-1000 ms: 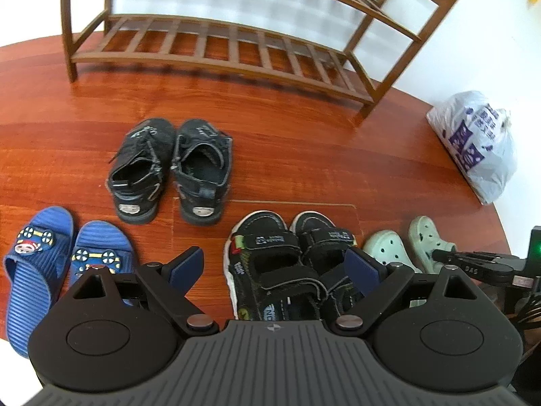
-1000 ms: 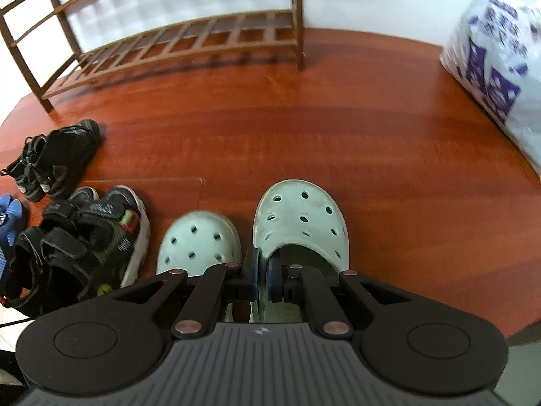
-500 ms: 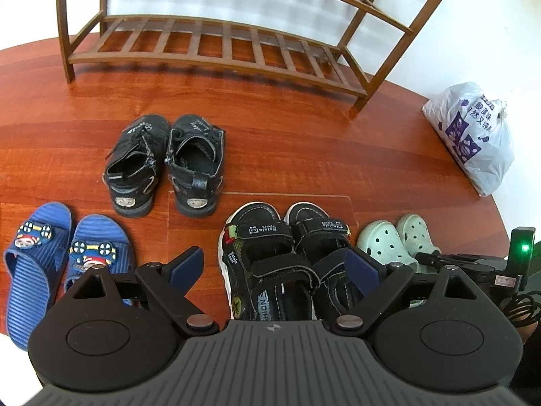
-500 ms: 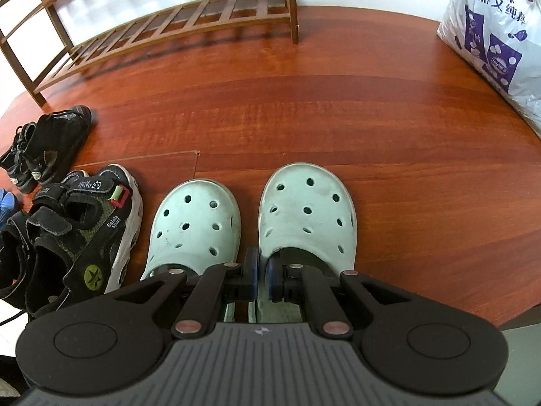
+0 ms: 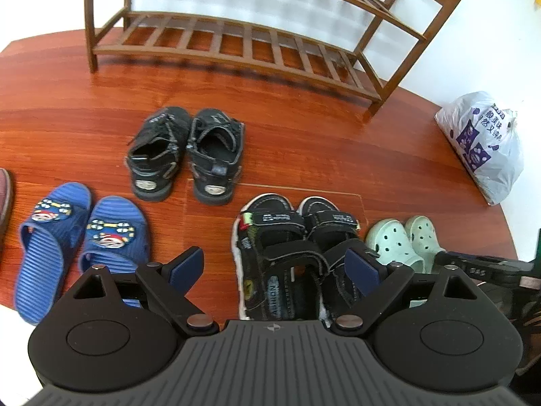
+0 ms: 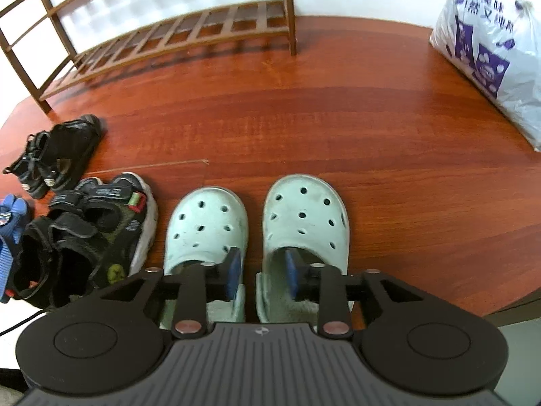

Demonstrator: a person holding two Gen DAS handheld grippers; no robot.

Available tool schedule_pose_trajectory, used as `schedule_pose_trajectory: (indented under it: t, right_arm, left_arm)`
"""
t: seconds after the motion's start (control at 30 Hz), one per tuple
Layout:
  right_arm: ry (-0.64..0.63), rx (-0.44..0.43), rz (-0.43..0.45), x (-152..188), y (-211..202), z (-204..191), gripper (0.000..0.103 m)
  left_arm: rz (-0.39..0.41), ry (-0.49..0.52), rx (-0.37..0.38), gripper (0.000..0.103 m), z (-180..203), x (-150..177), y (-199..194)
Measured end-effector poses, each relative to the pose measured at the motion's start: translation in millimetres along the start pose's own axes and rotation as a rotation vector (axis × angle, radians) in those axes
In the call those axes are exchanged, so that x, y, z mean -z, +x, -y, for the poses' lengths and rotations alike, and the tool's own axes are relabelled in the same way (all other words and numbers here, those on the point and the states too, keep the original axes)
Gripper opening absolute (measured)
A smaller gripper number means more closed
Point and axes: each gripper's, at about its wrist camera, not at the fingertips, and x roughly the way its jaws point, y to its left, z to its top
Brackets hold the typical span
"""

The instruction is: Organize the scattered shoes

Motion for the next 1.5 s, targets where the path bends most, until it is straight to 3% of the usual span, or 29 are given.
schedule_pose_trajectory:
  t: [0.23, 0.4, 0.73, 1.1, 1.5]
  right_arm:
    - [0.034, -0.038, 0.055, 5.2, -36.0, -34.4, 0.056]
    - [0.055, -0.071, 0.059, 21.6, -58.0, -62.2, 0.063]
    - [0.021, -0.011, 0.102, 73.1, -105.3, -114.6, 0.083]
    - [-0.028, 0.028, 0.095, 101.9, -122.3, -134.3, 0.088]
    - [-0.055, 0.026, 0.092, 96.7, -116.2, -128.4, 0.092]
  left_arm:
    - [-0.007, -0.014, -0.024, 0.091, -26.0, 15.8, -22.7]
    - [-0.006, -0.009, -0.026, 0.091, -47.6, 33.9, -46.4]
    - [-0.028, 0.016, -0.062, 0.091, -87.0, 77.7, -82.9]
    - [0.001, 0.044, -0.135, 0.091, -101.6, 93.2, -104.5]
    - [0.003, -0.001, -0.179, 0.091, -106.0, 93.2, -100.4]
